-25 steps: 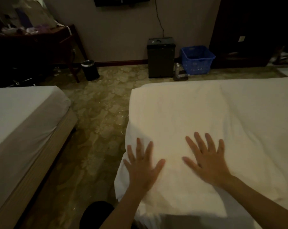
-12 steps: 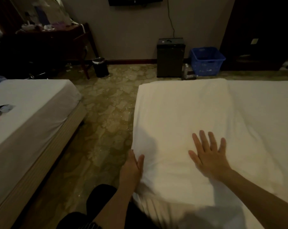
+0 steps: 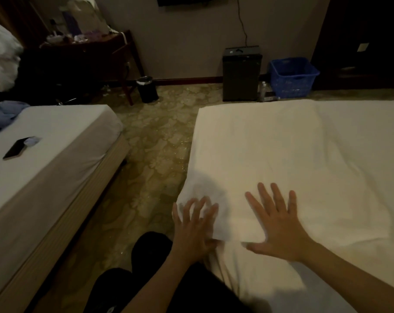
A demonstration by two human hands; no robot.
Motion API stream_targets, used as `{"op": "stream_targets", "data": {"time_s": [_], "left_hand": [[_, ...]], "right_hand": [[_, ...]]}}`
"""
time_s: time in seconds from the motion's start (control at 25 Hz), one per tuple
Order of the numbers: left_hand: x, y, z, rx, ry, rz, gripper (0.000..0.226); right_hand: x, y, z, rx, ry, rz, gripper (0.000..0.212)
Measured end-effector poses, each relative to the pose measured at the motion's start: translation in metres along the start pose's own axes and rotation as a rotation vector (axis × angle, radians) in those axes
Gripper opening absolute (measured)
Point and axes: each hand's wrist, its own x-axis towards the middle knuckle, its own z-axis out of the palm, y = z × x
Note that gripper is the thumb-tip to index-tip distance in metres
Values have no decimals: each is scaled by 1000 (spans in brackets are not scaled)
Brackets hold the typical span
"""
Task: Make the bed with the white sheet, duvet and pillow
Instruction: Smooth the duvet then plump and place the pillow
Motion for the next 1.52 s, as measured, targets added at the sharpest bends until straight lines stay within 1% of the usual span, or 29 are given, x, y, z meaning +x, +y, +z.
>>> {"op": "stream_targets", "data": {"time_s": [0.08, 0.12, 0.2, 0.28, 0.36, 0.4, 0.44, 0.48, 0.52, 0.56, 0.6, 0.64, 0.76, 0.8, 0.88, 0.92, 0.96, 1.0, 1.04, 1.08, 1.12, 1.16, 1.24, 1.28, 1.32, 1.36, 1.44, 1.48, 1.52], "left_hand": [[10, 4, -5, 3, 74, 29, 93], [14, 5, -10, -38, 120, 41, 83], [19, 7, -18, -97, 210, 57, 49], [28, 13, -28, -102, 158, 22, 37], [34, 17, -29, -54, 49, -49, 35], [36, 19, -30, -27, -16, -89, 35], [36, 18, -28, -15, -11, -109, 35], [35, 17, -26, -12, 8, -98, 36], [31, 18, -25, -6, -14, -75, 38], [27, 22, -24, 0, -40, -38, 46], [25, 26, -23, 5, -62, -6, 55], [24, 30, -22, 16, -61, 2, 58], [29, 35, -23, -49, -30, -51, 43], [30, 33, -23, -91, -1, -13, 44], [24, 25, -23, -140, 46, 125, 59], [20, 20, -23, -138, 50, 170, 66], [19, 16, -20, -136, 61, 203, 71], [19, 13, -16, -115, 47, 206, 71], [21, 13, -11, -71, -5, 179, 69], [23, 16, -10, -34, -63, 126, 64], [23, 20, -10, -1, -91, 77, 57], [25, 24, -13, 10, -124, 22, 48], [32, 27, -21, -27, -165, -54, 32], [32, 27, -25, -58, -171, -60, 31], [32, 25, -34, -75, -132, -31, 31], [30, 21, -47, -91, -6, 26, 37], [16, -1, -55, -154, 118, 89, 59], [8, -11, -54, -163, 131, 100, 66], [-1, -17, -49, -154, 105, 98, 68]], "right_hand": [[-1, -4, 0, 3, 82, -12, 103], [-3, -3, 1, 15, 158, -15, 88], [-4, 0, 0, 72, 331, -20, 57], [1, 1, -5, 103, 416, -15, 39], [5, -1, -8, 78, 432, -22, 25], [3, -1, -5, 52, 417, -21, 29], [0, 1, -1, 27, 401, -11, 37], [-4, 7, 2, 12, 421, 17, 39], [-10, 12, 5, 2, 467, 42, 33], [-15, 15, 6, 2, 511, 58, 25], [-18, 15, 5, 18, 546, 57, 20], [-20, 14, 3, 41, 572, 38, 19], [-23, 10, -11, 83, 638, -18, 16], [-25, 12, -12, 97, 650, -35, 14], [-37, 23, -8, 70, 640, -106, 12], [-44, 28, -3, 27, 594, -123, 18], [-51, 32, 1, -19, 523, -107, 37], [-58, 37, 6, -60, 427, -54, 58], [-61, 41, 10, -84, 354, 27, 73], [-62, 42, 10, -89, 304, 109, 78], [-61, 42, 10, -87, 281, 151, 75], [-58, 43, 12, -79, 282, 152, 66], [-50, 46, 9, -50, 371, 91, 41], [-47, 49, 4, -19, 450, 57, 28], [-45, 52, -2, 23, 524, 36, 22], [-45, 53, -12, 58, 586, 19, 24], [-51, 45, -27, 70, 654, -44, 27], [-54, 38, -28, 56, 669, -96, 24], [-59, 32, -23, 37, 634, -143, 18]]}}
